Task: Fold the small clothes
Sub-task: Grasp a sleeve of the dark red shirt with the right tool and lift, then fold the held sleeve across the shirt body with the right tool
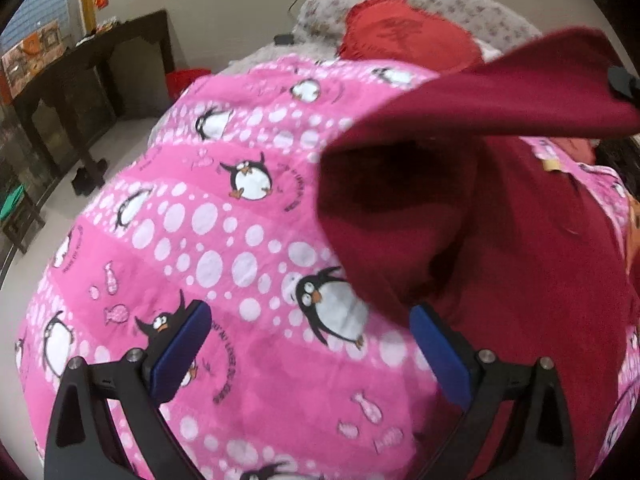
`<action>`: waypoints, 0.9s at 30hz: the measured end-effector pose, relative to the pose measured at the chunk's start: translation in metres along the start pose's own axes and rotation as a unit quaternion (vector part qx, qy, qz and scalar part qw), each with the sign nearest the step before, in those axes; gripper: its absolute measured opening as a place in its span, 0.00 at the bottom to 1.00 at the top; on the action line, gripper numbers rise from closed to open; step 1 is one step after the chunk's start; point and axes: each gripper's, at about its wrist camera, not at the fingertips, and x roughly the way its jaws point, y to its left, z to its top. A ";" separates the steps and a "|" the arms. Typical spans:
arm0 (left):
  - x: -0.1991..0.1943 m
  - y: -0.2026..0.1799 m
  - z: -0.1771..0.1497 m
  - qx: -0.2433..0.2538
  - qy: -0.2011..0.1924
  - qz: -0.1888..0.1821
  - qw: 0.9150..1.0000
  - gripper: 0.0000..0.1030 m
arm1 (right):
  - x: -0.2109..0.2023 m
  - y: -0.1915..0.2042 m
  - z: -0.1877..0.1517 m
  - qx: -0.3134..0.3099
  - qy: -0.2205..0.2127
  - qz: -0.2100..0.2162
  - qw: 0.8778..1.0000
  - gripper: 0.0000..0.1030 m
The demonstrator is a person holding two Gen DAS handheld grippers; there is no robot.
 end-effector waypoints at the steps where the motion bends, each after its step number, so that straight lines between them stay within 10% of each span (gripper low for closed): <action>1: -0.007 -0.001 -0.002 0.004 -0.005 -0.013 1.000 0.98 | -0.010 -0.008 0.003 0.003 -0.006 -0.008 1.000 0.00; 14: -0.028 -0.031 0.000 0.031 -0.015 -0.029 0.999 0.98 | -0.068 -0.159 -0.061 0.103 0.039 -0.144 0.983 0.00; 27: 0.001 -0.084 0.014 0.065 -0.007 -0.013 0.998 0.98 | -0.052 -0.226 -0.130 0.171 0.118 -0.169 0.964 0.00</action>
